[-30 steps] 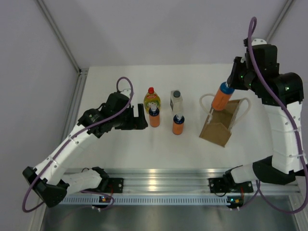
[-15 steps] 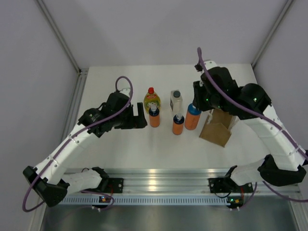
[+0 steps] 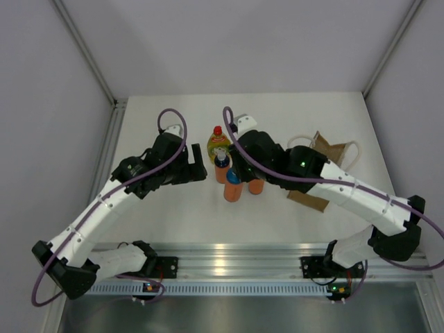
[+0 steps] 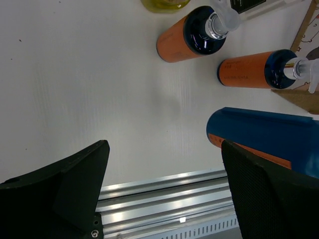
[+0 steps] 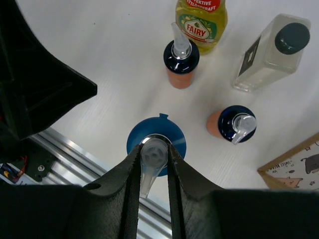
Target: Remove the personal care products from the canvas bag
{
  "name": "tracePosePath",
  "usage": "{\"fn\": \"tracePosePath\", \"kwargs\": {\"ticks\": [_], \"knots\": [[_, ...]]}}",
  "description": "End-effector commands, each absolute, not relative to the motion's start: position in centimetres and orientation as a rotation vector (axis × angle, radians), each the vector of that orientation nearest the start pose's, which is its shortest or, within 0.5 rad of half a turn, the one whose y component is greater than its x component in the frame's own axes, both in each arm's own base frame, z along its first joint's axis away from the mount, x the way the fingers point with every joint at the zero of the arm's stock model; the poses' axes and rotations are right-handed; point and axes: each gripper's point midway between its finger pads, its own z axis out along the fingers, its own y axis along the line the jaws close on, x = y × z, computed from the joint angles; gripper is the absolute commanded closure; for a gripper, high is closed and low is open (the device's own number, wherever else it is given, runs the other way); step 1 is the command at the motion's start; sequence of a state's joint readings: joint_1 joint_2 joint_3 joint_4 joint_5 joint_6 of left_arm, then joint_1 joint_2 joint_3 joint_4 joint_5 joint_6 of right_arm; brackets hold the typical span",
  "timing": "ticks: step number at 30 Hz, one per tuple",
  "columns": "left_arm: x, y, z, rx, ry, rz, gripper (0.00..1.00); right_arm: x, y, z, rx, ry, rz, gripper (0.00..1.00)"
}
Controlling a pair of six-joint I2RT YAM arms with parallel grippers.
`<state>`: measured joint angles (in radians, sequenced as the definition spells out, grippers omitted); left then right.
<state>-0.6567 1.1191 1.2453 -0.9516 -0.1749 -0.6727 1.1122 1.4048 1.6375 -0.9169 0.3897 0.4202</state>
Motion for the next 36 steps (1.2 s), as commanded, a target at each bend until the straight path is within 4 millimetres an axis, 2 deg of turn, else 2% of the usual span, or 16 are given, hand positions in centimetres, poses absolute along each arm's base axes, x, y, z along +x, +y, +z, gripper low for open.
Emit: {"fn": "tracePosePath", "kwargs": {"ticks": [1,9,15,17,27,30,35,36], "knots": [[23.4,-15.4,26.4,-0.19,2.302,-0.392,0.02,22.1,34.7,33.6,-0.501,1.998,0.564,1.0],[22.9,-12.9,28.0,-0.255,2.217,-0.337,0.02,22.9,36.8,30.3,-0.545,1.981,0.552,1.0],[22.6,-12.7,27.8,-0.259,2.215,-0.337,0.02,23.1,37.2,26.6,-0.582,2.009,0.519,1.0],[22.6,-12.7,27.9,-0.261,2.214,-0.342,0.02,23.2,37.1,25.2,-0.589,2.032,0.491,1.0],[22.5,-13.0,27.9,-0.246,2.222,-0.359,0.02,23.1,35.9,21.5,-0.591,2.102,0.437,1.0],[22.5,-13.2,27.8,-0.239,2.229,-0.36,0.02,22.7,35.6,20.9,-0.576,2.122,0.444,0.82],[22.6,-13.2,28.0,-0.223,2.227,-0.359,0.02,22.5,35.4,20.7,-0.575,2.129,0.448,0.35],[22.7,-13.2,28.0,-0.208,2.227,-0.348,0.02,22.5,35.2,21.1,-0.572,2.123,0.449,0.31]]}}
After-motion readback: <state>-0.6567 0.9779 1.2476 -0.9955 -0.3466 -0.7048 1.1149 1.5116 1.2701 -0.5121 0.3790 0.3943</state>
